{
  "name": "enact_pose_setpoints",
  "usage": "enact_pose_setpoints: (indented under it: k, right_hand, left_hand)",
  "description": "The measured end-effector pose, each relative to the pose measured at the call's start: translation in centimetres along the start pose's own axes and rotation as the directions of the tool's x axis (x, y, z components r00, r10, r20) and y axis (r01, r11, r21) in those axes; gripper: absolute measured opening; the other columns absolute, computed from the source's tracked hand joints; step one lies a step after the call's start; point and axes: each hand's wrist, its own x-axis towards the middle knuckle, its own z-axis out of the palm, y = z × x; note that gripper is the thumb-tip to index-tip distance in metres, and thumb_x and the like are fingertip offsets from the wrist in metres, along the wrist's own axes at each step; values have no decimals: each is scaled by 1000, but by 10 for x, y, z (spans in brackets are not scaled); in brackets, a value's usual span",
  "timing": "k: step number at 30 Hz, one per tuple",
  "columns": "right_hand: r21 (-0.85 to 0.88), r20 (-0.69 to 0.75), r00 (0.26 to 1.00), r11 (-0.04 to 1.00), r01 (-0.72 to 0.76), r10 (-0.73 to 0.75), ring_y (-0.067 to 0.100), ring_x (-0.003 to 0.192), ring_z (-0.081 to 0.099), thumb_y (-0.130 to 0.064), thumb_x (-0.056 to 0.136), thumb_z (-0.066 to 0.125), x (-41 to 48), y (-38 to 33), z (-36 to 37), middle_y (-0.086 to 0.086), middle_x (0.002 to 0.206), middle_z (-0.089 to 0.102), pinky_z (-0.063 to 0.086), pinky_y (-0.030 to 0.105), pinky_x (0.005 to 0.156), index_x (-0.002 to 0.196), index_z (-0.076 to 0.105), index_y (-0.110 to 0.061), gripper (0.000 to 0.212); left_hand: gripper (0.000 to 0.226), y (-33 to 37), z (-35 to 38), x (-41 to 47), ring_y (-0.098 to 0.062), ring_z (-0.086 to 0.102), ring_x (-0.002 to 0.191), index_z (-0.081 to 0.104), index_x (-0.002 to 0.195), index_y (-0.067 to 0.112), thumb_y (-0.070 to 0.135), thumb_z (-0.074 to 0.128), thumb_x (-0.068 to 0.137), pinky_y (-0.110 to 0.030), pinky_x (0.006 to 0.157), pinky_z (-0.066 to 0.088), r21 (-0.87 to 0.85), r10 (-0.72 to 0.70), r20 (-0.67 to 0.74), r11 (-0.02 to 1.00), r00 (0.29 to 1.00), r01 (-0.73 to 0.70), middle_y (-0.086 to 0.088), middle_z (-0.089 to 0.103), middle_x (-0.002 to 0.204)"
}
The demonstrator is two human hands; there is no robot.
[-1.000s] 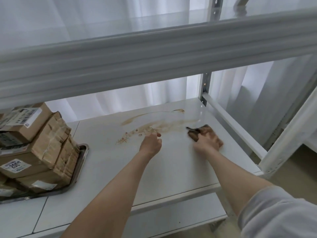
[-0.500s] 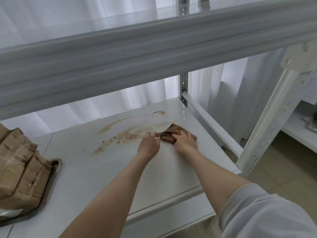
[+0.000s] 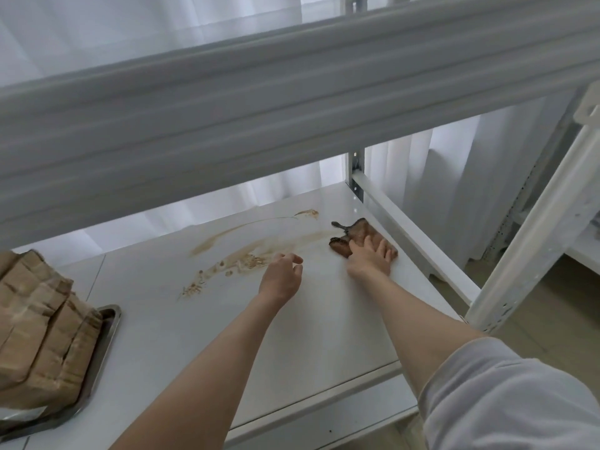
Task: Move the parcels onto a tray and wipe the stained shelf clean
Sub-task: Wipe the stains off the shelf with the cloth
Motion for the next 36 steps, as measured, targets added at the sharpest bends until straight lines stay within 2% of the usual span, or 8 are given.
enact_pose_setpoints:
  k: [3, 6, 11, 15, 19, 23, 29, 36]
  right_hand:
    - [90, 82, 969, 970, 224, -232, 32, 148, -4, -26, 100, 32, -13, -35, 14, 1, 162, 5, -5, 44, 119, 149, 28, -36, 50]
    - [197, 81, 914, 905, 377, -398, 25, 144, 23, -30, 97, 46, -46, -65, 27, 7, 154, 31, 14, 37, 117, 146, 36, -18, 51]
    - [299, 73, 902, 872, 387, -426, 27, 120, 51, -12, 87, 52, -74, -52, 34, 9, 123, 60, 44, 33, 91, 119, 61, -12, 33]
    - [296, -87, 939, 891, 344, -334, 15, 131, 42, -14, 84, 51, -61, -7, 20, -14, 136, 54, 35, 27, 105, 106, 73, -34, 36]
    - [92, -103, 990, 990, 107, -98, 23, 144, 17, -19, 97, 36, -51, 39, 5, -5, 153, 31, 15, 39, 115, 137, 48, -41, 47]
    - [6, -40, 999, 1000, 2, -2, 33, 147, 0, -20, 99, 27, -50, 34, 7, 1, 161, 10, 8, 46, 119, 147, 31, -35, 51]
    - [-39, 113, 945, 949, 314, -308, 36, 147, -10, -19, 97, 28, -83, -32, 36, 2, 162, -2, -3, 47, 118, 152, 17, -31, 58]
    - [17, 330, 671, 714, 700, -665, 28, 149, -6, -28, 102, 34, -147, -118, 83, -3, 162, 6, -2, 45, 119, 146, 34, -40, 46]
  left_hand:
    - [30, 4, 0, 1, -28, 53, 115, 60, 121, 10, 19, 43, 98, -33, 97, 39, -4, 6, -46, 1000, 999, -6, -13, 56, 125]
    - [29, 14, -2, 0, -28, 53, 116, 62, 118, 10, 18, 43, 98, -33, 99, 38, -34, 30, -110, 999, 993, -34, -12, 55, 125]
    - [30, 27, -3, -4, -23, 52, 116, 64, 117, 12, 19, 41, 99, -28, 96, 38, -44, 94, -140, 994, 986, -101, -8, 52, 126]
    - [30, 30, 1, -16, -25, 53, 116, 62, 120, 12, 18, 44, 97, -30, 99, 38, 6, 59, -86, 998, 995, -59, -10, 50, 130]
    - [35, 15, -2, -41, -26, 48, 125, 55, 129, 12, 18, 43, 96, -32, 106, 34, 69, -9, 46, 998, 999, 6, -12, 40, 141]
    - [36, -14, -17, -66, -27, 46, 127, 54, 130, 10, 18, 42, 97, -35, 108, 33, 63, -104, 20, 993, 994, 103, -12, 39, 142]
    - [38, -65, -31, -108, -27, 47, 125, 51, 130, 2, 16, 38, 98, -33, 103, 37, 46, -288, -62, 956, 956, 291, -13, 42, 140]
    - [43, -102, -30, -160, -31, 47, 124, 43, 135, 4, 24, 44, 97, -39, 102, 40, -90, -444, -214, 896, 870, 435, -15, 49, 135]
